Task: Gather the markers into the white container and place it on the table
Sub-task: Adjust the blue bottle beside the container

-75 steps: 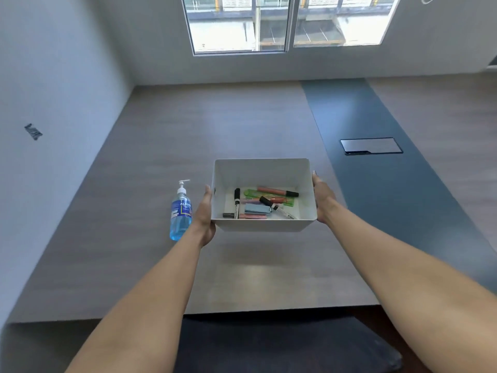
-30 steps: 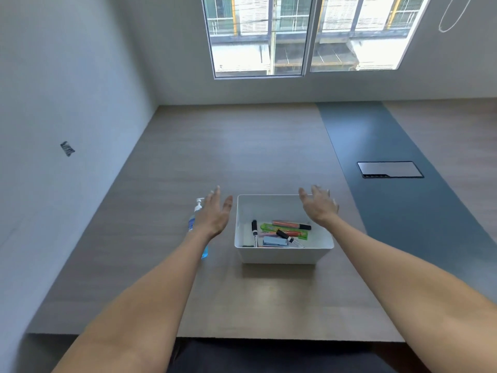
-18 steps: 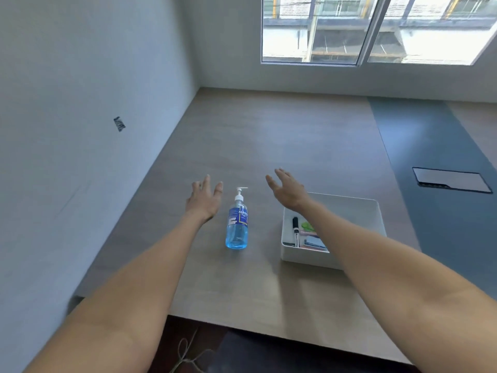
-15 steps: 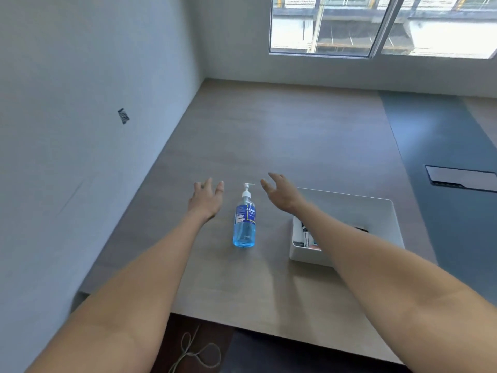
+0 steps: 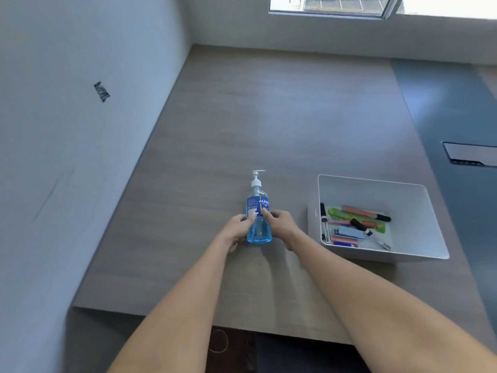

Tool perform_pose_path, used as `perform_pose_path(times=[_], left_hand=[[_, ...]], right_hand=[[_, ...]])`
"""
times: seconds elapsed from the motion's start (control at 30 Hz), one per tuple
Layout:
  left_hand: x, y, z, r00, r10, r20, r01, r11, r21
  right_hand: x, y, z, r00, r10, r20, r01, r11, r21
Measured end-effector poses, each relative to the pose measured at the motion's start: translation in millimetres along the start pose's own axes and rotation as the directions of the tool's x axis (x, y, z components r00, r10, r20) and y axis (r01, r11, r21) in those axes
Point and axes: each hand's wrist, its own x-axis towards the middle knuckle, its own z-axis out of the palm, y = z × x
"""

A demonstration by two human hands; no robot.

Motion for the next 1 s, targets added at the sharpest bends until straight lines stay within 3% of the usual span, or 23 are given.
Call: perform_pose_path(times=[0.13,0.23,0.4,0.6,1.0], left_hand=[[-1.6,-3.3,-1.6,1.0,0.022,0.021,-0.021,0.998,-0.067],[-6.8,6.1,-4.8,0.996,0.081,0.033,-0.079,0.996,-0.044],[-8.4,34.7,-11.2,0.974,0.226,0.029,-0.226,0.974,-0.008],[-15.7,59.5,-7.9,0.949,0.314,-0.02,-0.313,0.949,0.039],[-15.2,33.8,10.4,0.973,0.23,-0.01,-0.223,0.952,0.208]], right_hand=[[-8.0,0.0,-7.0,1.0,0.011,0.024,-0.013,0.998,0.063],[-15.5,-10.0,-14.8,0.996,-0.076,0.042,0.074,0.996,0.045],[-31.1,-38.8,-32.0,0.96,-0.271,0.072,0.276,0.958,-0.079],[-32.1,-49.4,-42.3,0.943,-0.334,0.009,0.331,0.93,-0.158],[-45.4,-21.4,-35.8,0.956,-0.286,0.066,0.292,0.905,-0.31]])
